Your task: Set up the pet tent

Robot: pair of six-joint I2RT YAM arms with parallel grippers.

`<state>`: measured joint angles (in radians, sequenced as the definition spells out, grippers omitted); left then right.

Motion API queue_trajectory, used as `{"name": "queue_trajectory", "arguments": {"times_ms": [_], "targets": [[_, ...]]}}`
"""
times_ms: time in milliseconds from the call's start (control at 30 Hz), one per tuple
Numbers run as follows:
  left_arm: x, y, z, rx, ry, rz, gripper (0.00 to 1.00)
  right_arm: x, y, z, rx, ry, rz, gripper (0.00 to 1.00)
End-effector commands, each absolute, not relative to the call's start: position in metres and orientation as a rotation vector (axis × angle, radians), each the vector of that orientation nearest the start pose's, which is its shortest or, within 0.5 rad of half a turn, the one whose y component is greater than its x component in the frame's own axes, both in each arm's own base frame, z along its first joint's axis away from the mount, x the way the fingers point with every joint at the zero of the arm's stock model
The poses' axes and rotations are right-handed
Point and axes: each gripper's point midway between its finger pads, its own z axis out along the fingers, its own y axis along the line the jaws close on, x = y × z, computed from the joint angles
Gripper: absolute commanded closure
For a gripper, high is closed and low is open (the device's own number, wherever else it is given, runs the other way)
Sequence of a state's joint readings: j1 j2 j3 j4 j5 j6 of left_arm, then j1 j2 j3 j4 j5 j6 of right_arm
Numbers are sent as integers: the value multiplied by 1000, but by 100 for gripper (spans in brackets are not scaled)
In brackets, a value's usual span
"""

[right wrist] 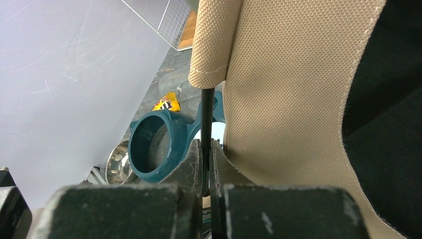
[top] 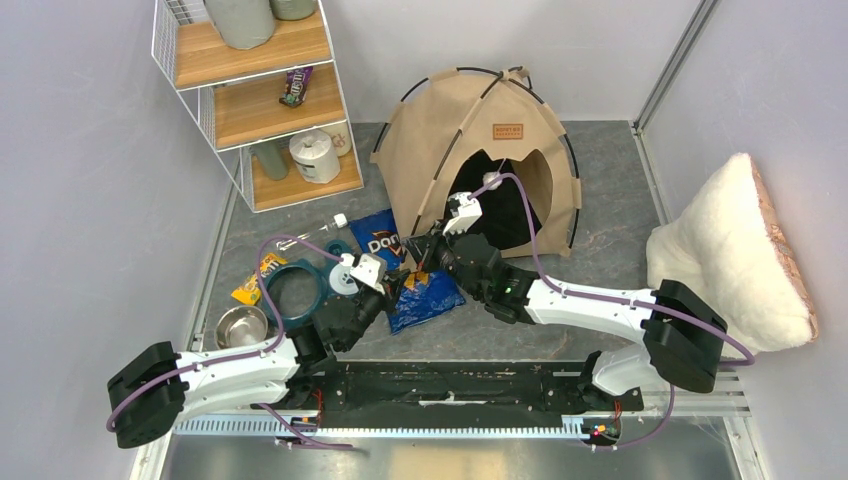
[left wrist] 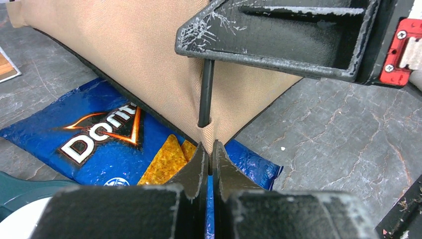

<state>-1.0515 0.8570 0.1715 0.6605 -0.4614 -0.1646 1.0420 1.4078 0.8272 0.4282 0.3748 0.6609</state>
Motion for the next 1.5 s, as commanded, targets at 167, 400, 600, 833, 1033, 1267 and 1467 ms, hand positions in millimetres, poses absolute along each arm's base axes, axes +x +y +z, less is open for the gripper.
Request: {"name": "queue_trajectory", "arguments": {"times_ms": [167, 400, 600, 833, 1033, 1267, 1467], "targets": [[219, -234, 191, 317, 1501, -594, 98, 278, 355, 194, -53, 1837, 754, 100], [221, -233, 193, 314, 1501, -577, 98, 260, 367, 189, -170, 1845, 790, 100], [222, -232, 196, 309, 1499, -573, 98, 257, 367, 177, -197, 1859, 738, 100], [222, -231, 198, 317, 1523, -562, 97, 266, 364, 154, -220, 1894, 623, 100], [221, -225, 189, 296, 1556, -547, 82, 251, 373, 122, -316, 1920, 621, 100], [219, -210, 176, 238, 1589, -528, 68, 243, 376, 82, -372, 1949, 555, 99], [220, -191, 180, 161, 1573, -499, 65, 240, 376, 88, -365, 1948, 548, 84]]}}
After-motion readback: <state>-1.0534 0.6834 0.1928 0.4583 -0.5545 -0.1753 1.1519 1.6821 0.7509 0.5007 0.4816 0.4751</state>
